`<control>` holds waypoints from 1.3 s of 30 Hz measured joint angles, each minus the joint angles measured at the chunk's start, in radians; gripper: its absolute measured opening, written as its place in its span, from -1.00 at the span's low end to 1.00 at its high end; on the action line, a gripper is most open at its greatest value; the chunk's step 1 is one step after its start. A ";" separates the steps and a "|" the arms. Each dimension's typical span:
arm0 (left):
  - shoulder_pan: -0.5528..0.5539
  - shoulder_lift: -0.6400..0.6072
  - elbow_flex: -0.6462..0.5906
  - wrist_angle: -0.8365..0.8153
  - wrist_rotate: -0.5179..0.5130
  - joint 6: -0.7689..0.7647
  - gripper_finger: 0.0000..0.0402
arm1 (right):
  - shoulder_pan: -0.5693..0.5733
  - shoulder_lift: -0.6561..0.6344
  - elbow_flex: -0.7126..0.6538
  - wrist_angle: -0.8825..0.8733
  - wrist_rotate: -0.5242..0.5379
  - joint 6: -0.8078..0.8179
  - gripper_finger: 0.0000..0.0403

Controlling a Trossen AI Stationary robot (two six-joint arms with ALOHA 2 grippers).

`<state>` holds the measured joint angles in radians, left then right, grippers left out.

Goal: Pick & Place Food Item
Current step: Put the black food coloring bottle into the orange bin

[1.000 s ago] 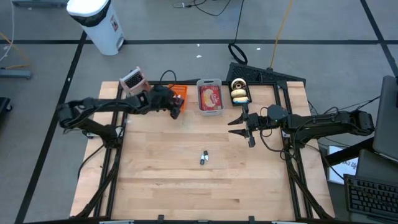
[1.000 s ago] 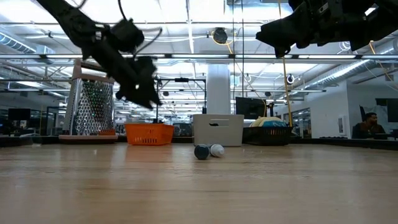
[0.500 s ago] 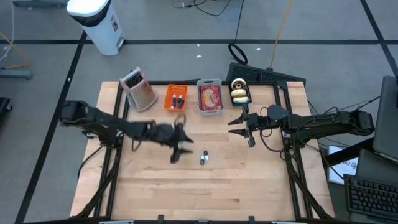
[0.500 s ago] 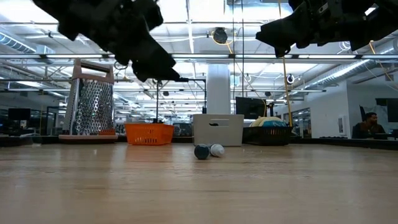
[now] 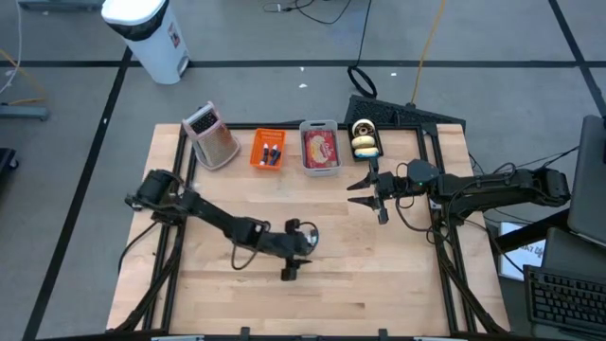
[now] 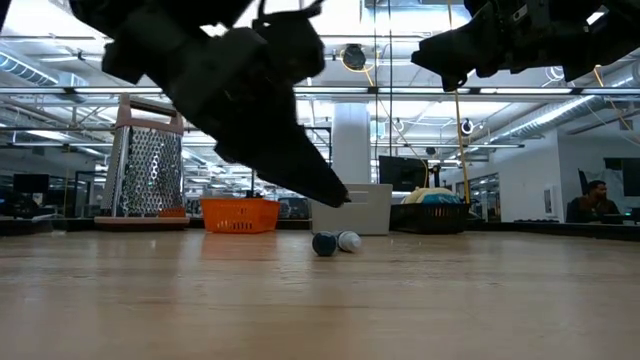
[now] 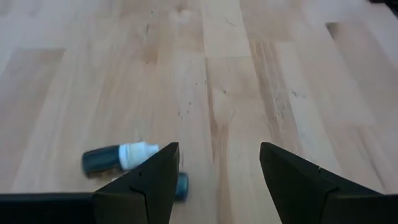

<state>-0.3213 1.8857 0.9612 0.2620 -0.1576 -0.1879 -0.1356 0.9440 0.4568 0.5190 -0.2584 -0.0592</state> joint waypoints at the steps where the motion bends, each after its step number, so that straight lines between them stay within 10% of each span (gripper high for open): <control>1: 0.002 0.014 0.012 -0.001 0.001 0.000 0.11 | 0.000 0.000 0.000 0.001 0.000 0.003 -0.36; 20: 0.031 -0.017 0.030 -0.205 0.102 -0.166 0.11 | 0.000 0.000 -0.001 0.000 0.000 0.017 -0.36; 28: 0.031 -0.130 0.029 -0.440 -0.082 -0.238 0.11 | 0.000 0.000 -0.002 0.000 -0.001 0.014 -0.36; 39: 0.032 -0.066 0.030 -0.411 -0.064 0.013 0.11 | 0.000 0.000 -0.002 0.000 -0.004 0.020 -0.36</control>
<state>-0.2889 1.8196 0.9916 -0.1487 -0.2213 -0.1745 -0.1352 0.9436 0.4553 0.5186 -0.2623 -0.0387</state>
